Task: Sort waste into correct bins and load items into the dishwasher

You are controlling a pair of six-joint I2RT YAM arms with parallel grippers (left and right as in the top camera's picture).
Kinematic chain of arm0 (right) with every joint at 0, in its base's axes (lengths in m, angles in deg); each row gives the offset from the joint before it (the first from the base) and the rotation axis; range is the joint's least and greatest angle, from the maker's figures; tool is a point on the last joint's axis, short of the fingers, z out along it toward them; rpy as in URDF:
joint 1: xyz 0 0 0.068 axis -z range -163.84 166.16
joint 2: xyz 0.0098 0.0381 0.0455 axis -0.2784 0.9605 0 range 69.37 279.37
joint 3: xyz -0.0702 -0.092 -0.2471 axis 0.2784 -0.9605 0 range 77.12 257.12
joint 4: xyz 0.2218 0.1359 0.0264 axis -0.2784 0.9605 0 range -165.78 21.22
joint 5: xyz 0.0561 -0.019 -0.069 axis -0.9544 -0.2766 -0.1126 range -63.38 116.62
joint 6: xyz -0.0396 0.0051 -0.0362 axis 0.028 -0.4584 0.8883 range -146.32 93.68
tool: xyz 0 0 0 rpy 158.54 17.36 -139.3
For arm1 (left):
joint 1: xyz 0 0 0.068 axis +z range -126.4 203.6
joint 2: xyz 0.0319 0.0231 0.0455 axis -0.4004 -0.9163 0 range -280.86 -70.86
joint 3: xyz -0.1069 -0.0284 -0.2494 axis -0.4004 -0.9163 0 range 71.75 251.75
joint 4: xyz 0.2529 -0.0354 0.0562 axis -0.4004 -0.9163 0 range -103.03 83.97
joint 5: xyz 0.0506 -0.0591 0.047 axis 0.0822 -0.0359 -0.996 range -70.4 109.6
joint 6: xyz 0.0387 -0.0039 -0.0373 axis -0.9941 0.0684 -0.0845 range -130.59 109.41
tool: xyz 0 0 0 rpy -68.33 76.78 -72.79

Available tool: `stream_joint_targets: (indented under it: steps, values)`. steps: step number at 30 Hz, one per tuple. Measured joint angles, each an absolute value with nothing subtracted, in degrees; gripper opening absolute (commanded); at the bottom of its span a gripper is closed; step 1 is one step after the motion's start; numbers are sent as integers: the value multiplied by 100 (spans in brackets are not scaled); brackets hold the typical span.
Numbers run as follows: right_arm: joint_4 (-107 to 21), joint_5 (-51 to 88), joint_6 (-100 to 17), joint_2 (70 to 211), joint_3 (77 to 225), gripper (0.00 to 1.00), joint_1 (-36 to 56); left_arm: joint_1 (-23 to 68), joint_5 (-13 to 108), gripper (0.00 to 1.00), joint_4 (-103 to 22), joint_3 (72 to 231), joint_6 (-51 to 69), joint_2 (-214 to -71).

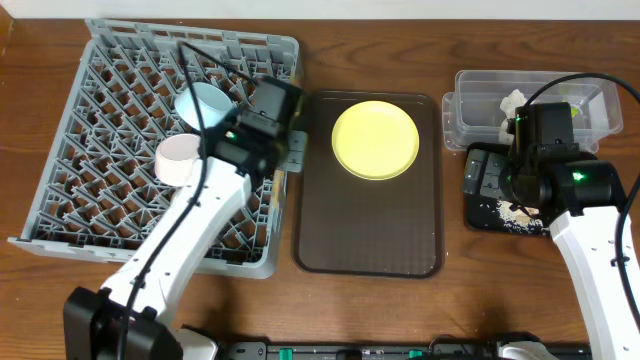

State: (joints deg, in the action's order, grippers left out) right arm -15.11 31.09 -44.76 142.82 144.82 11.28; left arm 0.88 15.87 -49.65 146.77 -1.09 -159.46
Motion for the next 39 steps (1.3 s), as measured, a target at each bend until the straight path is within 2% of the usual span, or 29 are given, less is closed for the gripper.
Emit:
stream_joint_targets:
  steps: [4, 10, 14, 15, 16, 18, 32, 36, 39]
  values:
    - [-1511, 3111, -4478, 14282, 14482, 99, 1128, 716, 1508, 6, -4976, 14677, -146, -16132]
    - [-1516, 3109, -4478, 14282, 14482, 99, 1128, 851, 2330, 8, -4976, 14673, -170, -16840]
    - [-1516, 3109, -4476, 14282, 14482, 99, 1128, 851, 2566, 22, -4978, 14634, -190, -17137]
    - [-1516, 3111, -4478, 14282, 14482, 99, 1128, 851, 2564, 29, -4976, 14627, -203, -17155]
    - [-1516, 3111, -4478, 14282, 14482, 99, 1128, 853, 2547, 41, -4960, 14625, -249, -17159]
    - [-1516, 3111, -4478, 14282, 14482, 99, 1128, 888, 2461, 54, -4888, 14625, -304, -17159]
    - [-1507, 3109, -4478, 14282, 14482, 99, 1128, 860, 2962, 52, -4694, 14645, -398, -16940]
    - [-1507, 3109, -4476, 14282, 14482, 99, 1128, 810, 3054, 53, -4685, 14645, -398, -16348]
    - [-1492, 3109, -4476, 14282, 14482, 99, 1128, 447, 3174, 54, -4538, 14647, -398, -15922]
